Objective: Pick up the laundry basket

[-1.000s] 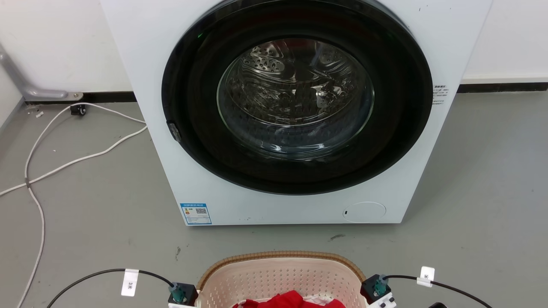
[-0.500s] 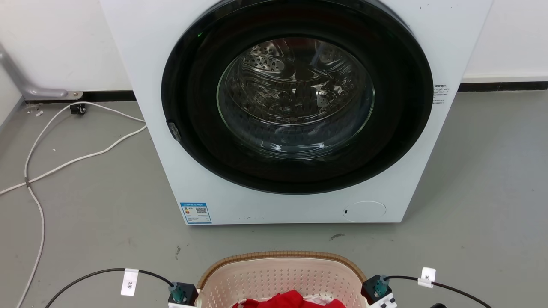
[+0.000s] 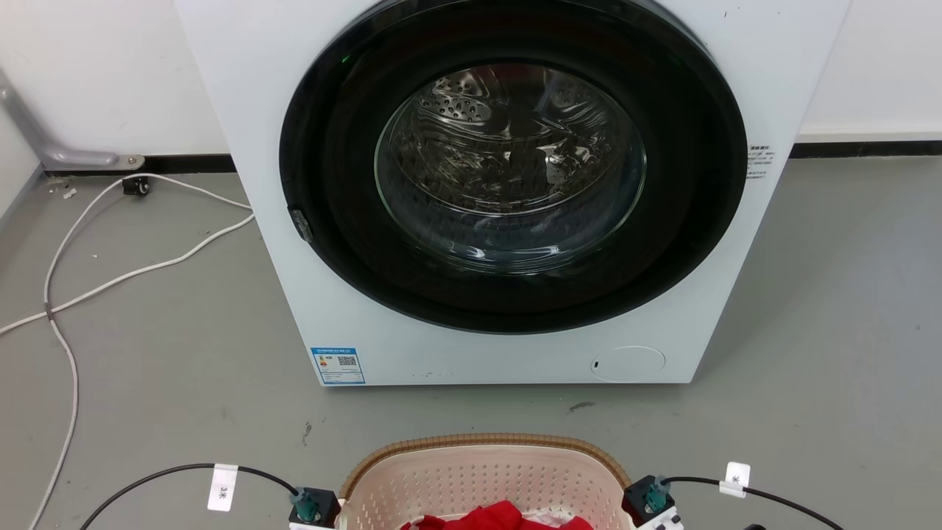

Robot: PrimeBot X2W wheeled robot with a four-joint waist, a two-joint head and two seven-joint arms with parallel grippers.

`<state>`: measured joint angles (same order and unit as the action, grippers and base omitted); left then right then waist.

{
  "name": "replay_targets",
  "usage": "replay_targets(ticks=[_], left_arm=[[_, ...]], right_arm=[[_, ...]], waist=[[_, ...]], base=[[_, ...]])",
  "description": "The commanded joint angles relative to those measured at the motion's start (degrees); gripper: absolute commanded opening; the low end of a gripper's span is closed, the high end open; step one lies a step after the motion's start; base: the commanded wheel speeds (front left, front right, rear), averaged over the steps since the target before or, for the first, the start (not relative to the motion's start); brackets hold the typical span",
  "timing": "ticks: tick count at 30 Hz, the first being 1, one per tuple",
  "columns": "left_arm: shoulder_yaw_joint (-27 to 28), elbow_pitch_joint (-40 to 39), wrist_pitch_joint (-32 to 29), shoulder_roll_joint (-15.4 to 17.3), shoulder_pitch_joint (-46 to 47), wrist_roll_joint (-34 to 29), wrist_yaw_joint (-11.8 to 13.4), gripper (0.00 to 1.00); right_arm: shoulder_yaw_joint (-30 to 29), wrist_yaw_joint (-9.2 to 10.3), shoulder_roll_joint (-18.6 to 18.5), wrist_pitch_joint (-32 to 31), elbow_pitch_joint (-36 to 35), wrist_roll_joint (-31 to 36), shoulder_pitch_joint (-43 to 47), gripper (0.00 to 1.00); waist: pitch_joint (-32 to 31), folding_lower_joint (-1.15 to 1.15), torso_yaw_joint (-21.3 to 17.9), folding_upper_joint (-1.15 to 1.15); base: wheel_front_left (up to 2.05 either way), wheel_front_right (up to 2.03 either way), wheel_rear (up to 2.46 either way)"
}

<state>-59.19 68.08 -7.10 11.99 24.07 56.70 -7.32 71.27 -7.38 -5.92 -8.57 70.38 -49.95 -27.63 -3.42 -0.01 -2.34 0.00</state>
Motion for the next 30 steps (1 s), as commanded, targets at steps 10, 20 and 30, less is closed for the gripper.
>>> replay_targets(ticks=[10,20,30], left_arm=[[-1.6,0.2,1.1,1.1,1.8,1.4,-0.2,0.0],[-2.9,0.5,1.3,1.0,2.1,2.7,-0.2,0.0],[-4.3,0.7,1.4,0.7,2.3,3.9,-0.2,0.0]], right_arm=[[1.4,-0.2,-0.7,0.0,0.6,-0.3,-0.2,0.0],[1.8,-0.2,-0.9,0.1,0.7,-0.7,-0.3,0.0],[2.0,-0.19,-1.1,-0.1,0.6,-1.0,-0.3,0.0]], waist=[[-0.1,0.01,-0.1,0.0],[-0.2,0.01,-0.1,0.0],[-0.3,0.01,-0.2,0.0]], base=[[0.0,0.0,0.0],[0.0,0.0,0.0],[0.0,0.0,0.0]])
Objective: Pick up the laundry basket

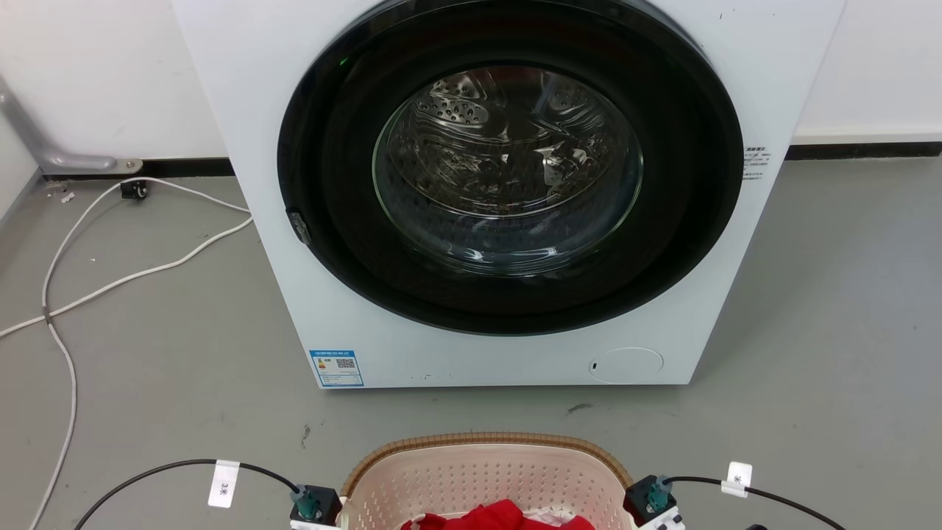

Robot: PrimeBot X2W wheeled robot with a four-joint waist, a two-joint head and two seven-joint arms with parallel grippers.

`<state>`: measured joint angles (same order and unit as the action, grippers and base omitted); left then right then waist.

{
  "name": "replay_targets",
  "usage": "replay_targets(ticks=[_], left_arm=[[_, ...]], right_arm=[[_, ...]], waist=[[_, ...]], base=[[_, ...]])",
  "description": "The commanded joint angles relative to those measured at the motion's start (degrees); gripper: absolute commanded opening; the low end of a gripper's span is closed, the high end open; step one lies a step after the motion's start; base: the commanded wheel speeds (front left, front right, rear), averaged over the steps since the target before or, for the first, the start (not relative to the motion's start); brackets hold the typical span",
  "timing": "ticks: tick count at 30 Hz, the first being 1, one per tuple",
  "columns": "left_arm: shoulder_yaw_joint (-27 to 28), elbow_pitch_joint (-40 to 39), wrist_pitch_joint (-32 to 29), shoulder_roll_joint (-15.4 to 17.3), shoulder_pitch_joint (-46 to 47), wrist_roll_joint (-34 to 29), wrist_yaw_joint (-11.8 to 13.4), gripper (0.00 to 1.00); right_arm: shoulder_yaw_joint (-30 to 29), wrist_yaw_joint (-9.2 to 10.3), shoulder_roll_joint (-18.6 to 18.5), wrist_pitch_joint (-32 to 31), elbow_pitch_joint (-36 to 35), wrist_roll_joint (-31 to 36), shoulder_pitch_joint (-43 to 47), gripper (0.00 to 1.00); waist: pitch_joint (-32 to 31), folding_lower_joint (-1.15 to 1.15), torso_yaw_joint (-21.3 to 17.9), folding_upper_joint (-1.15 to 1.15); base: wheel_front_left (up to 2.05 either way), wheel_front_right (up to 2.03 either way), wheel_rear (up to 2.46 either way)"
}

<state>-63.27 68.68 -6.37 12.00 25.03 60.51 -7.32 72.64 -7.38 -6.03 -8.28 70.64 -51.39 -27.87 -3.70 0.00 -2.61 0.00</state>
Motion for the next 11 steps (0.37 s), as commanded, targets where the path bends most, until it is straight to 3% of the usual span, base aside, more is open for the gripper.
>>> replay_targets(ticks=[1,11], left_arm=[[-0.3,0.1,0.7,0.7,1.4,0.1,-0.2,0.0],[-1.3,0.3,1.0,0.5,1.7,1.1,-0.2,0.0]], right_arm=[[0.7,-0.2,-1.0,-0.4,0.3,0.4,-0.1,0.0],[0.8,-0.2,-1.0,-0.4,0.4,0.1,0.0,0.0]], waist=[[0.0,0.0,0.0,0.0],[-0.2,0.0,0.0,0.0]], base=[[0.0,0.0,0.0],[0.0,0.0,0.0]])
